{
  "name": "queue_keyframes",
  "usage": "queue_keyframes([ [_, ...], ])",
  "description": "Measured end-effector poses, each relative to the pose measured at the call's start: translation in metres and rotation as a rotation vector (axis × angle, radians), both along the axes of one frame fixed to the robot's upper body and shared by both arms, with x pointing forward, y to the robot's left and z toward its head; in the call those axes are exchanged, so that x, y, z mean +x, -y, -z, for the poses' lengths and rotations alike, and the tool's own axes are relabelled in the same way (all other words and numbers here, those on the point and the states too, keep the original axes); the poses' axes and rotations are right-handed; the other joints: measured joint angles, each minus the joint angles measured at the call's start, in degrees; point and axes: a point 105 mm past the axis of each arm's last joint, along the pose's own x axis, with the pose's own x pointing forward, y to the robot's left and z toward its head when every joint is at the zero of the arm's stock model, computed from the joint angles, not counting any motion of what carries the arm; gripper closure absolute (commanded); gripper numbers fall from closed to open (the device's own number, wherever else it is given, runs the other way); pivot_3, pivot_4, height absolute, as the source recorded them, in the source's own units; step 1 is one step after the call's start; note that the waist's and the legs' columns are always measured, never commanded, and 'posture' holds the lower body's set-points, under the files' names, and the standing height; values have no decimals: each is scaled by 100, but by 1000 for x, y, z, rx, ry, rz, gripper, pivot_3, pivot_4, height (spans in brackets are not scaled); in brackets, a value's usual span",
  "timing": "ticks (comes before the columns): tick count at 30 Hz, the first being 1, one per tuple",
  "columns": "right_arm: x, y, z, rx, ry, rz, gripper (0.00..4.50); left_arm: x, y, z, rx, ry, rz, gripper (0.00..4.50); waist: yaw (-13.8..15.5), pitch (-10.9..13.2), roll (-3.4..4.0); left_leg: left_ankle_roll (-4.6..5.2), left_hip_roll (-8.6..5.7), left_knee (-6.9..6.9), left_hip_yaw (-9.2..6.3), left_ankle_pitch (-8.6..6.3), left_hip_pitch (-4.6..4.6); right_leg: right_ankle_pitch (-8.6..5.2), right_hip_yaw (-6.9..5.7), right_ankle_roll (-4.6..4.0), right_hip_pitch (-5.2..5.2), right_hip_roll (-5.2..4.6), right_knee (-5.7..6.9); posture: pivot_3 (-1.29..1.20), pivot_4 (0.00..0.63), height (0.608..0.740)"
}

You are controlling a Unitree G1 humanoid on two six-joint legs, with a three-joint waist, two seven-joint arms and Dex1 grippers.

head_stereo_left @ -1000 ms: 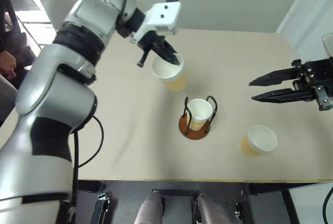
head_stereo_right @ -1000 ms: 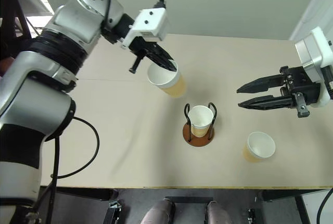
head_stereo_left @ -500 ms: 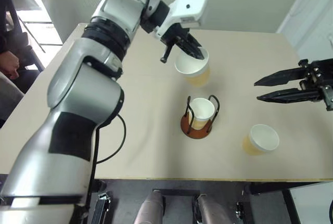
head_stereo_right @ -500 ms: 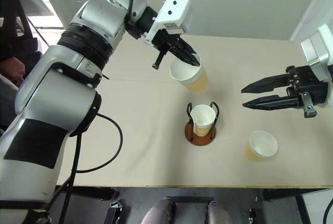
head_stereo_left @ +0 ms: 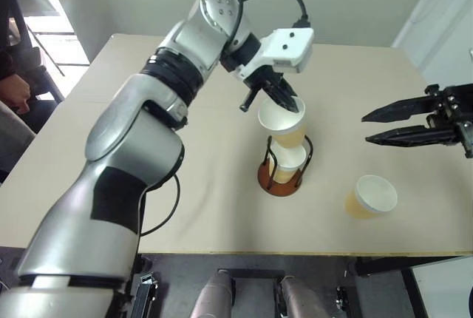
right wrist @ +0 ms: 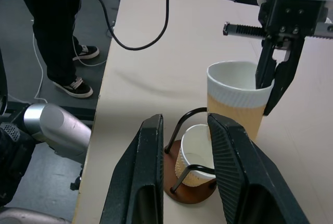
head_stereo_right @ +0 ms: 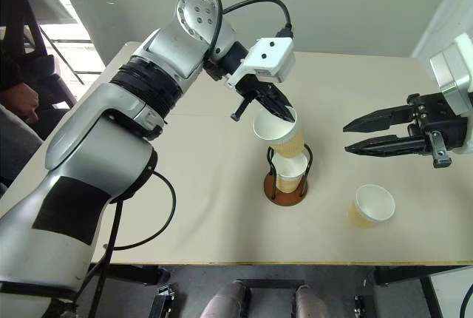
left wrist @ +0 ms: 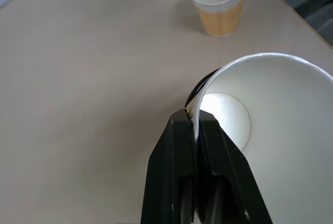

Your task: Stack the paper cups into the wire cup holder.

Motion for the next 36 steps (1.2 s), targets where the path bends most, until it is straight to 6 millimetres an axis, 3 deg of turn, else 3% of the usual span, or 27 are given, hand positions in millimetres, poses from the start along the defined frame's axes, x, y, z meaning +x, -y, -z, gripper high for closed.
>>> queue_keyframes([
  [24, -1, -3, -2, 13, 7, 17, 3210, 1, 8, 28, 109, 26, 48, 4455, 0, 0, 0, 44, 0, 45, 60, -20, 2, 14, 23, 20, 2, -13, 3, 0, 150, 740],
  [29, -1, -3, -2, 16, 2, 22, 3210, 0, 10, 28, 101, 4, 37, 3187, 1, 0, 0, 47, 1, 45, 62, -22, 2, 15, 25, 21, 2, -13, 1, 0, 150, 740],
  [36, 0, -3, -2, 16, -2, 27, 3210, -1, 11, 27, 86, -12, 38, 606, 0, 0, 0, 47, 0, 45, 63, -22, 2, 15, 25, 21, 2, -13, 0, 0, 150, 740],
])
